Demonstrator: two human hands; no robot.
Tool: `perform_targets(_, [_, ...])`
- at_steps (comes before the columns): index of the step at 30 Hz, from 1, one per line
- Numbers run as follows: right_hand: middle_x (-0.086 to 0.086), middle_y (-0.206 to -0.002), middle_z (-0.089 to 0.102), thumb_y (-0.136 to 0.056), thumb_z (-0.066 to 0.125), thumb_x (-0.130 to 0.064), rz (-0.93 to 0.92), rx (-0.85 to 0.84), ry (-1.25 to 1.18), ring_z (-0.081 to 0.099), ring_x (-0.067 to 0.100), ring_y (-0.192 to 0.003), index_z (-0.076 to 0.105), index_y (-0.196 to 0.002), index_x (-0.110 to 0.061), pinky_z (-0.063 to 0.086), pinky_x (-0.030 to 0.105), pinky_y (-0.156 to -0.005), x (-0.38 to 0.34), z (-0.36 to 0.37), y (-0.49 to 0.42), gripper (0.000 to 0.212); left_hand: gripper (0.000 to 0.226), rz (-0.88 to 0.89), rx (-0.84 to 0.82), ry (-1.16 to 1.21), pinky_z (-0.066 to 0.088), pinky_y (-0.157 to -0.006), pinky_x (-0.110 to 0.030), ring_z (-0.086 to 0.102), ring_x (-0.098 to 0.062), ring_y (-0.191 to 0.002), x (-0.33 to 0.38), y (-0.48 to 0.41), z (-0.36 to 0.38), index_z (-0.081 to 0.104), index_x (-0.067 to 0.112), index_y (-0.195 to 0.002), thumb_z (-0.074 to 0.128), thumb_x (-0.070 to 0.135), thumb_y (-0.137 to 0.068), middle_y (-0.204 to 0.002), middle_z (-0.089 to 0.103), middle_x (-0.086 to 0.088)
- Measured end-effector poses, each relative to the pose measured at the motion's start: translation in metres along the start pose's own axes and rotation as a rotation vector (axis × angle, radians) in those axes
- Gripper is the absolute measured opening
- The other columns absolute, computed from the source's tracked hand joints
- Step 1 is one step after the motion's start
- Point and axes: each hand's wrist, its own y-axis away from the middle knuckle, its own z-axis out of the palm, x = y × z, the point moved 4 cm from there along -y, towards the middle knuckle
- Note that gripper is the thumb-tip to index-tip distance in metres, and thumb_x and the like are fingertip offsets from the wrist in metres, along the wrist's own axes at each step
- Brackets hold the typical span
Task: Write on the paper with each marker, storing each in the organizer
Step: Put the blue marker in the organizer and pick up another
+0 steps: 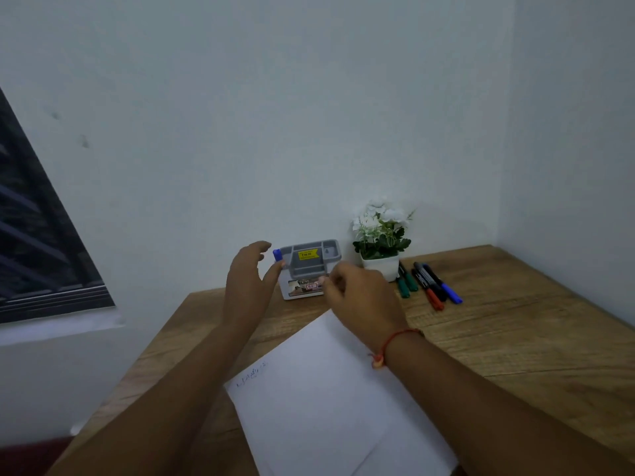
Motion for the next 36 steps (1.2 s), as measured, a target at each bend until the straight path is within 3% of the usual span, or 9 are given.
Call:
perform_targets(5, [0.007, -0.094, 0.072, -0.099, 0.054, -0.029, 0.210, 0.041, 0.301, 0.068, 0.024, -0.088, 0.071, -0.098, -0.015, 0.052, 0.031, -0.073, 0.055, -0.021, -0.025, 0.022, 0.015, 0.039, -0.045, 0.037, 0.050, -0.077, -0.029, 0.057, -0.005, -0.092, 0.011, 0.047, -0.020, 0.063, 0.021, -0.102, 0.069, 0.023, -0.088, -0.101, 0.060, 0.009])
perform_targets(8, [0.009, -0.105, 0.071, -0.097, 0.056, -0.021, 0.286, 0.053, 0.508, 0.067, 0.025, -0.097, 0.072, -0.106, -0.013, 0.047, 0.029, -0.073, 0.087, -0.030, -0.030, 0.020, 0.010, 0.107, -0.142, 0.005, 0.050, -0.074, -0.031, 0.057, -0.001, -0.088, 0.008, 0.061, -0.026, 0.064, 0.028, -0.089, 0.070, 0.021, -0.087, -0.090, 0.062, 0.017])
perform_targets(12, [0.007, -0.110, 0.069, -0.098, 0.055, -0.021, 0.420, 0.026, 0.676, 0.066, 0.025, -0.101, 0.072, -0.112, -0.018, 0.048, 0.030, -0.071, 0.112, -0.040, -0.027, 0.023, 0.008, 0.161, -0.274, -0.083, 0.043, -0.072, -0.020, 0.055, 0.007, -0.088, 0.003, 0.064, -0.025, 0.065, 0.032, -0.093, 0.068, 0.025, -0.089, -0.090, 0.058, 0.025])
perform_targets(16, [0.009, -0.125, 0.064, -0.100, 0.053, -0.017, 0.537, -0.060, 0.709, 0.063, 0.026, -0.113, 0.067, -0.125, -0.016, 0.050, 0.034, -0.084, 0.126, -0.040, -0.032, 0.029, 0.011, 0.106, -0.317, -0.065, 0.051, -0.074, -0.026, 0.058, -0.001, -0.088, -0.008, 0.060, -0.025, 0.062, 0.038, -0.095, 0.067, 0.030, -0.090, -0.093, 0.062, 0.019])
perform_targets(18, [0.010, -0.125, 0.064, -0.099, 0.054, -0.017, 0.535, -0.096, 0.685, 0.063, 0.026, -0.112, 0.066, -0.126, -0.017, 0.051, 0.034, -0.086, 0.130, -0.038, -0.035, 0.030, 0.011, 0.102, -0.335, -0.064, 0.053, -0.075, -0.030, 0.059, -0.002, -0.087, -0.012, 0.060, -0.025, 0.061, 0.040, -0.093, 0.068, 0.032, -0.089, -0.094, 0.064, 0.018])
perform_targets(23, [0.010, -0.115, 0.065, -0.095, 0.055, -0.015, 0.445, -0.124, 0.705, 0.064, 0.025, -0.104, 0.066, -0.123, -0.018, 0.044, 0.029, -0.071, 0.136, -0.035, -0.038, 0.031, 0.008, 0.088, -0.349, -0.038, 0.054, -0.076, -0.030, 0.060, -0.001, -0.087, -0.009, 0.061, -0.025, 0.063, 0.038, -0.092, 0.067, 0.031, -0.090, -0.093, 0.064, 0.019])
perform_targets(27, [0.007, -0.109, 0.066, -0.093, 0.058, -0.024, 0.414, -0.126, 0.753, 0.064, 0.023, -0.098, 0.065, -0.123, -0.020, 0.040, 0.029, -0.063, 0.136, -0.034, -0.039, 0.031, 0.010, 0.098, -0.367, -0.015, 0.055, -0.076, -0.029, 0.061, 0.000, -0.086, -0.008, 0.060, -0.025, 0.063, 0.040, -0.092, 0.067, 0.031, -0.090, -0.092, 0.063, 0.024])
perform_targets(36, [0.009, -0.113, 0.066, -0.097, 0.055, -0.022, 0.423, -0.117, 0.734, 0.065, 0.025, -0.100, 0.061, -0.132, -0.019, 0.041, 0.028, -0.062, 0.136, -0.034, -0.039, 0.036, 0.010, 0.066, -0.401, 0.006, 0.053, -0.073, -0.022, 0.061, 0.004, -0.086, -0.006, 0.061, -0.025, 0.064, 0.039, -0.092, 0.066, 0.029, -0.090, -0.090, 0.062, 0.027])
